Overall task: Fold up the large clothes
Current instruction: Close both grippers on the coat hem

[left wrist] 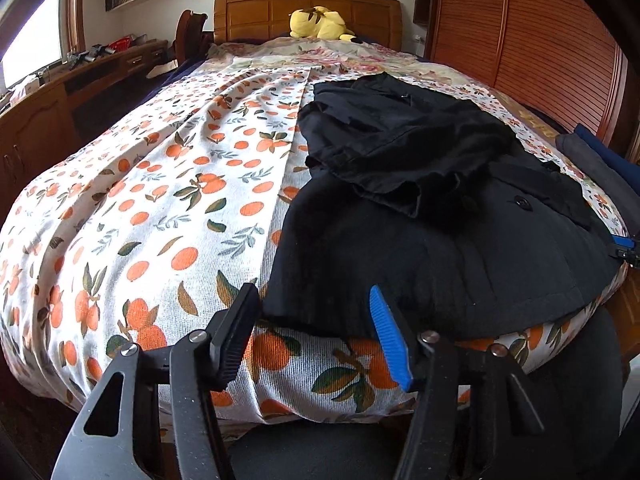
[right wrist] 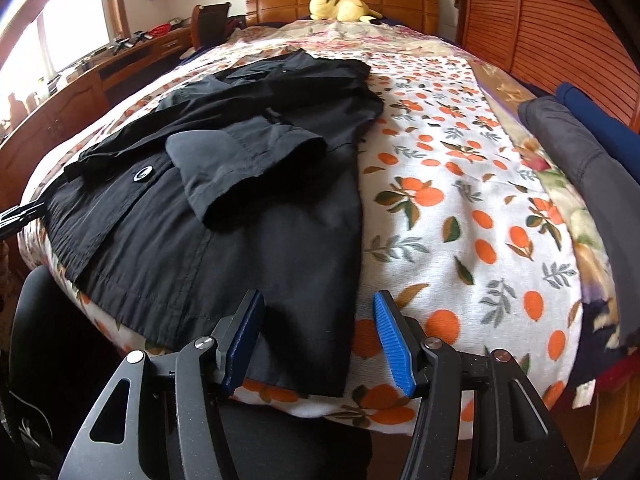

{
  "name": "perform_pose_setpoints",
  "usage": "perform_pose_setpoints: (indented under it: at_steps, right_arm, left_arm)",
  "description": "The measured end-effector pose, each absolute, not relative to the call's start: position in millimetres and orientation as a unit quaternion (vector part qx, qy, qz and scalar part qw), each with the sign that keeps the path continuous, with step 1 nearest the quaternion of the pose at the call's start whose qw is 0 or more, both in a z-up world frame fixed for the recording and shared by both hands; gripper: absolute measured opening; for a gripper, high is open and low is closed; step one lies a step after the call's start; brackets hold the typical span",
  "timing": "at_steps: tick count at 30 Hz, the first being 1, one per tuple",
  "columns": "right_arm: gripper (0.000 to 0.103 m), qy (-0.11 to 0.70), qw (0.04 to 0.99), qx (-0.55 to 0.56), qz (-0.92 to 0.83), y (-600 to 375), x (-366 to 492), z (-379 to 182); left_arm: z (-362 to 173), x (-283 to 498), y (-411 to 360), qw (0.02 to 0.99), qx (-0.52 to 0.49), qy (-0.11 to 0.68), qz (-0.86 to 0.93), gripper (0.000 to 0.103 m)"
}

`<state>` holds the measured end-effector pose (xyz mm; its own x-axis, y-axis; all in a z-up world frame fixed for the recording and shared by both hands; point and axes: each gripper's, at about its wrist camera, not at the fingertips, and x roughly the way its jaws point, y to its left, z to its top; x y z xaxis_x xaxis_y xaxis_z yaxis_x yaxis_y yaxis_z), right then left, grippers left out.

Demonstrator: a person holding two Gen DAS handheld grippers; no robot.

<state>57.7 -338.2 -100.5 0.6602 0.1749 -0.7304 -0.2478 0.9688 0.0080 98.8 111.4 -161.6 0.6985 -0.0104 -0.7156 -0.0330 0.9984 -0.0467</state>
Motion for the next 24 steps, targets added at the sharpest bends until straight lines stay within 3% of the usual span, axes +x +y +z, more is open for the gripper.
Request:
perform_pose_setpoints:
  at_steps: [2, 4, 5, 7, 16, 24]
  right_arm:
    - [0.047, 0.392, 0.91, -0.052, 0.124, -336, 58, -102]
    - [0.027, 0.381, 0.914, -0.061, 0.126, -333, 56, -101]
    - [0.023, 0.372, 0.917, -0.067, 0.131, -331, 54, -99]
    - [0.022, 0.361, 0.92, -0.067, 0.136, -328, 51, -97]
    - [0.023, 0.376, 0.916, -0.056, 0.125, -332, 55, -104]
    - [0.031, 0.38, 0.914, -0.077, 0.117, -321, 59, -109]
  left_arm:
    - [-162, 99, 109, 0.922, -0.022, 0.388, 0.005, 0.059]
    - [-161, 98, 106, 0.922, -0.02, 0.386, -0.002, 0.047]
    - [-160, 98, 105, 0.923, -0.017, 0.385, -0.002, 0.045]
    - [-160, 98, 106, 0.923, -0.016, 0.384, -0.001, 0.041]
    - [-162, 102, 110, 0.922, -0.024, 0.386, -0.001, 0.041]
    - [-162, 109, 109, 0.922, -0.017, 0.386, 0.0, 0.041]
